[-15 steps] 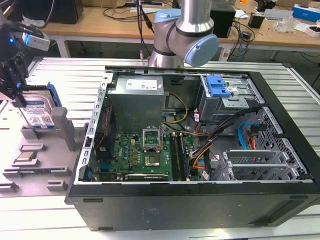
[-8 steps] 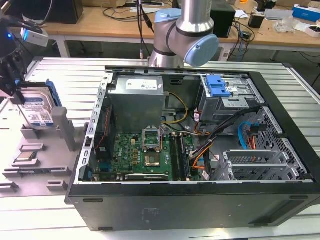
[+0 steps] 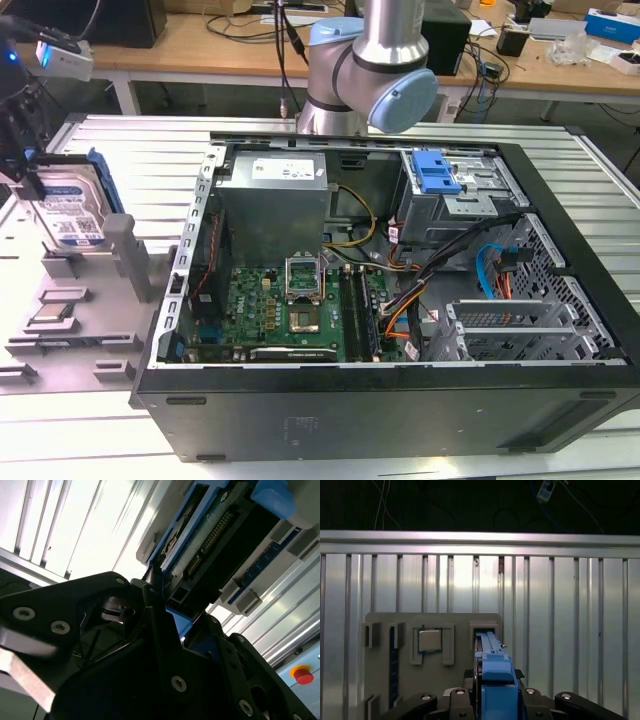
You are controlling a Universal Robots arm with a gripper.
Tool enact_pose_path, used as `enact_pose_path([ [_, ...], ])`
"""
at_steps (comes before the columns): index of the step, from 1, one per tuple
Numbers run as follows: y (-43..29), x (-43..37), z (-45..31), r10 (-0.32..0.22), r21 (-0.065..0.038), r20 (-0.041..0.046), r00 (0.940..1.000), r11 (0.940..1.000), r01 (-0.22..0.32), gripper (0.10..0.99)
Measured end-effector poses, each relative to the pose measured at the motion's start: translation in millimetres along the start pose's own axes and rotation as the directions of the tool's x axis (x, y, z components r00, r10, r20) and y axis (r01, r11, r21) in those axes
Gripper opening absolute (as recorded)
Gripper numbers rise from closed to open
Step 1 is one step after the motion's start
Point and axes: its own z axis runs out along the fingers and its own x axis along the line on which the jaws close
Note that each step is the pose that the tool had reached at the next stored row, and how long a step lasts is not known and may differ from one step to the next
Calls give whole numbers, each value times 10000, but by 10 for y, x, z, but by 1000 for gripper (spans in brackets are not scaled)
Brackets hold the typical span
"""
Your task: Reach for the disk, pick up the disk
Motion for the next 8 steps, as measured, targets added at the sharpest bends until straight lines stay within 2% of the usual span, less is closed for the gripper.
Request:
enact_pose_path([
  [6, 3, -4, -93, -1, 0, 0, 10000, 10000, 1, 369],
  [8, 4, -7, -144, 0, -1, 0, 10000, 10000, 0, 369],
])
